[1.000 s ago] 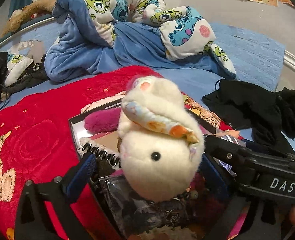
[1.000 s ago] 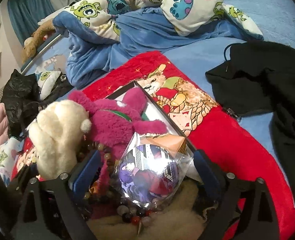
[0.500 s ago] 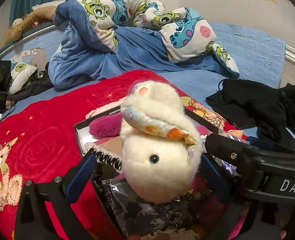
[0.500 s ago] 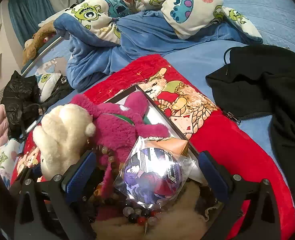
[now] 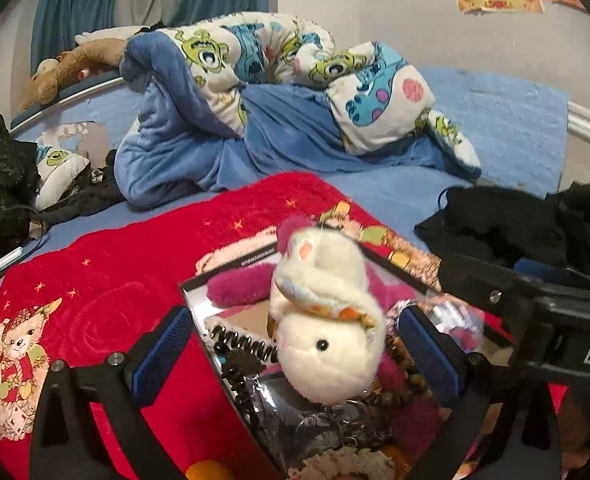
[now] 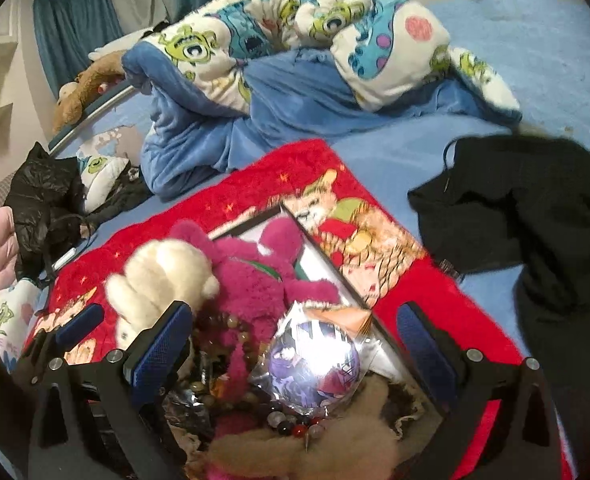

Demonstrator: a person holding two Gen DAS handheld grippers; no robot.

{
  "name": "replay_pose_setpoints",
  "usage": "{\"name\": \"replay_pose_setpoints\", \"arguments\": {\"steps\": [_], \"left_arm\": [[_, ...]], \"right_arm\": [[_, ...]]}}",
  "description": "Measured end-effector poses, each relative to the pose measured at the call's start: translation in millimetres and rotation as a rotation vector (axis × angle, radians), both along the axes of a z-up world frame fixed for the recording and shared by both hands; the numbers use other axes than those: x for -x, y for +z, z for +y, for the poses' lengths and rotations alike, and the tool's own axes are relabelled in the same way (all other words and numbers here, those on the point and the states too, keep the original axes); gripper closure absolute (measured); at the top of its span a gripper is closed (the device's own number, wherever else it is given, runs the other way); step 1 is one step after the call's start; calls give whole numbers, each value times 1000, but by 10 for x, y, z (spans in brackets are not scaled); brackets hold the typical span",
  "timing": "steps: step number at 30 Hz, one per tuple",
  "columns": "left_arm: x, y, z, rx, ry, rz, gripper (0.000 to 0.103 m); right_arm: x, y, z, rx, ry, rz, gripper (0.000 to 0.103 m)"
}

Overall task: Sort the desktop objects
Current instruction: 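Raise both open tools up and away from the tray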

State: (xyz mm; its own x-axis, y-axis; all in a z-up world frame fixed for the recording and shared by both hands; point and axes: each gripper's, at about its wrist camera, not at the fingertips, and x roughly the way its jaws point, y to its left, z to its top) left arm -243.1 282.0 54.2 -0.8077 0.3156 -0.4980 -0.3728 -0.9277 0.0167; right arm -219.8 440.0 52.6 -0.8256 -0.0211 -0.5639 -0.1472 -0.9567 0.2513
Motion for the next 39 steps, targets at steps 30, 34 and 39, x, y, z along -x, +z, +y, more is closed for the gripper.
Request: {"name": "replay_pose_setpoints", "arguments": {"steps": [30, 34, 39], "left_arm": [[-3044, 695, -960, 66, 123, 167, 0], [-3228, 325, -1323, 10, 158, 125, 0], [-3145, -50, -1581, -10, 206, 57, 0]], "right_arm": [[-2873, 784, -1100, -257, -1, 286, 0], [-3064, 456, -1363, -264, 17, 313, 0], [-3269, 30, -1443, -204, -12, 367, 0]]}}
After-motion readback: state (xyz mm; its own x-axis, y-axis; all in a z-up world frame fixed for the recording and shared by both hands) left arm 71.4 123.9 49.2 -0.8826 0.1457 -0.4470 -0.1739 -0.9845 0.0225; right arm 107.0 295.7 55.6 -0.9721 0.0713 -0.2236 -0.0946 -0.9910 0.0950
